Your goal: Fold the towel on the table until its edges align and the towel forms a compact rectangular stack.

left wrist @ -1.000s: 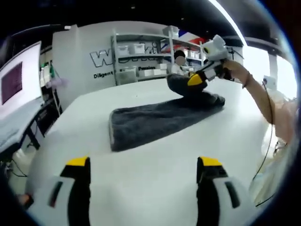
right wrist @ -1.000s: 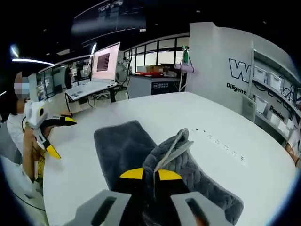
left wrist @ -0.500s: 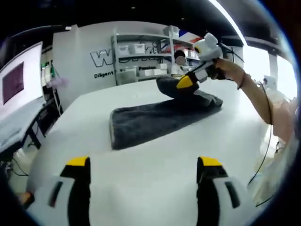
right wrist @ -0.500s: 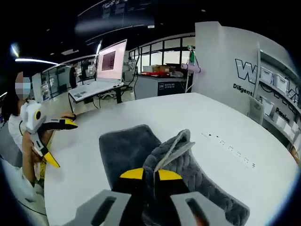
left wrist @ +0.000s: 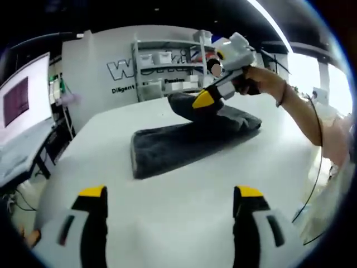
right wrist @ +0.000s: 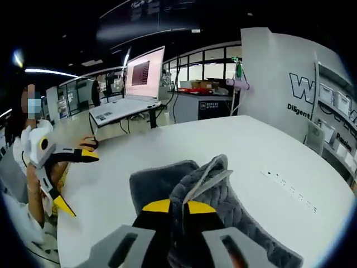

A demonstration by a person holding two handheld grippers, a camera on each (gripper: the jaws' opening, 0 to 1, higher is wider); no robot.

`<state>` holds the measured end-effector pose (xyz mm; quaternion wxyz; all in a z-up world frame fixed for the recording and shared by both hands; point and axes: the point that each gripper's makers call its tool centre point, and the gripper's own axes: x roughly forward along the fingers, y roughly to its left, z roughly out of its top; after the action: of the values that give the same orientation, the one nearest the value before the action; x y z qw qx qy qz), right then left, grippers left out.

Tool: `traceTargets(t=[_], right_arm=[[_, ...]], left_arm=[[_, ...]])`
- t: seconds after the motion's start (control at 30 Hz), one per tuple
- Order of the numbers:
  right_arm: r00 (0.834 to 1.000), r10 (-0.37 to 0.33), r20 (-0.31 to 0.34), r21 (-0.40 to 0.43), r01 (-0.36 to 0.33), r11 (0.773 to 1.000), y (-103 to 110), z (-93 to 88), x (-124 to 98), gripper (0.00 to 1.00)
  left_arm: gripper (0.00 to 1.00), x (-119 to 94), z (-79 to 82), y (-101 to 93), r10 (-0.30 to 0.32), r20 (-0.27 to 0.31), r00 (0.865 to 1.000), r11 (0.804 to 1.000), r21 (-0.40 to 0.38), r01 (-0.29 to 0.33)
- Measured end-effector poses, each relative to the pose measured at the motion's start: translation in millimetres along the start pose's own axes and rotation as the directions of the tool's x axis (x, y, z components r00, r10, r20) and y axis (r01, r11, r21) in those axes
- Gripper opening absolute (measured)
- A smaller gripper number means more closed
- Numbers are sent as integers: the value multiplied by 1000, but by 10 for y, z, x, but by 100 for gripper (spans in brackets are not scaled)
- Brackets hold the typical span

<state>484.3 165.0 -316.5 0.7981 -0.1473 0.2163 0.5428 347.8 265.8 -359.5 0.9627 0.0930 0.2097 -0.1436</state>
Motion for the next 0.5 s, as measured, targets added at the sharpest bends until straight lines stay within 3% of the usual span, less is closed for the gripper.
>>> traceTargets(t=[0.5], right_arm=[[998, 52, 25, 11, -52, 999, 255, 312, 375, 8]], left_arm=[[98, -24, -69, -12, -6, -5, 1000, 1000, 2, 6]])
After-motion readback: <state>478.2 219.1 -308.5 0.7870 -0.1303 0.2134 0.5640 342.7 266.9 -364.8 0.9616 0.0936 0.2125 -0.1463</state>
